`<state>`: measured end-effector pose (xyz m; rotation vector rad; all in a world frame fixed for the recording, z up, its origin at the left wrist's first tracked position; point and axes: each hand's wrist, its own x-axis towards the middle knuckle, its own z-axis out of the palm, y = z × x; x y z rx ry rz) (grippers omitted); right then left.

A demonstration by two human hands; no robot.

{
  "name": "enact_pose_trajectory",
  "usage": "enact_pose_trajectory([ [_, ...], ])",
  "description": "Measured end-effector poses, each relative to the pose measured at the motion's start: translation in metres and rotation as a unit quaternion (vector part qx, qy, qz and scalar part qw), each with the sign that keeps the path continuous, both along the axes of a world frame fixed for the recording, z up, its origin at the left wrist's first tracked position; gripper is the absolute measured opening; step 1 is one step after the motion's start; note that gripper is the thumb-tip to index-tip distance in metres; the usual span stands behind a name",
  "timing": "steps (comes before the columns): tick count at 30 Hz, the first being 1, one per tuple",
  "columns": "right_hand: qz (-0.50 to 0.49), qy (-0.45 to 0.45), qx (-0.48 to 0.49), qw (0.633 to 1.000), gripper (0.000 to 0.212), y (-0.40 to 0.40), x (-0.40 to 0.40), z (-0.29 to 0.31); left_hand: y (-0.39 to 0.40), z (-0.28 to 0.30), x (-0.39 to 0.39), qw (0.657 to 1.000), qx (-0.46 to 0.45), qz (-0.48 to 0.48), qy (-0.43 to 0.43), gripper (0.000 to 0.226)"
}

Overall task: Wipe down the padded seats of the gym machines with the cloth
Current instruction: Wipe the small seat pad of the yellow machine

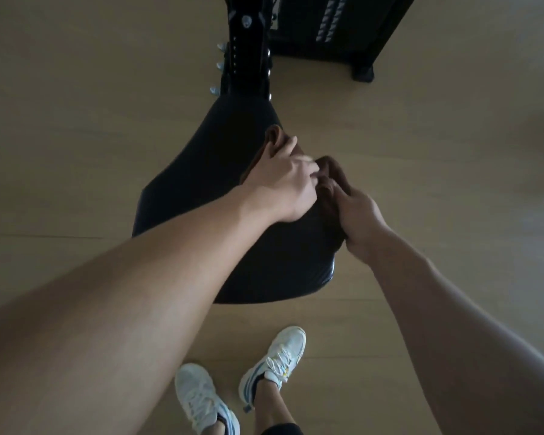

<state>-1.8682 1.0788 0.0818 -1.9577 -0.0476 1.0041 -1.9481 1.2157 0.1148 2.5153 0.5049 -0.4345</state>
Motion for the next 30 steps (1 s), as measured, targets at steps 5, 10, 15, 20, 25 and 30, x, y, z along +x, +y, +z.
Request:
enact_pose_trajectory([
  [5, -0.035, -0.073, -0.017, 0.997, 0.017, -0.051, -0.053, 0.007, -0.046, 0.001, -0.036, 0.996, -0.01, -0.01, -0.091, 0.047],
  [10, -0.056, -0.112, -0.056, 0.991, 0.012, -0.069, -0.101, 0.038, -0.079, -0.002, -0.089, 0.989, 0.01, 0.004, -0.148, 0.051],
  [15, -0.008, -0.125, -0.132, 0.983, 0.013, -0.077, -0.137, 0.062, -0.097, 0.007, -0.14, 0.984, 0.037, 0.037, -0.168, 0.045],
  [20, 0.035, -0.056, -0.153, 0.986, 0.007, -0.081, -0.191, 0.097, -0.101, 0.026, -0.196, 0.987, -0.012, 0.085, -0.138, 0.05],
  [25, 0.066, 0.009, -0.079, 0.995, 0.005, -0.079, -0.232, 0.13, -0.101, 0.082, -0.245, 0.942, -0.177, 0.281, -0.051, 0.039],
  [30, 0.083, 0.027, -0.029, 0.996, 0.016, -0.062, -0.239, 0.165, -0.102, 0.111, -0.276, 0.869, -0.278, 0.404, -0.072, 0.036],
])
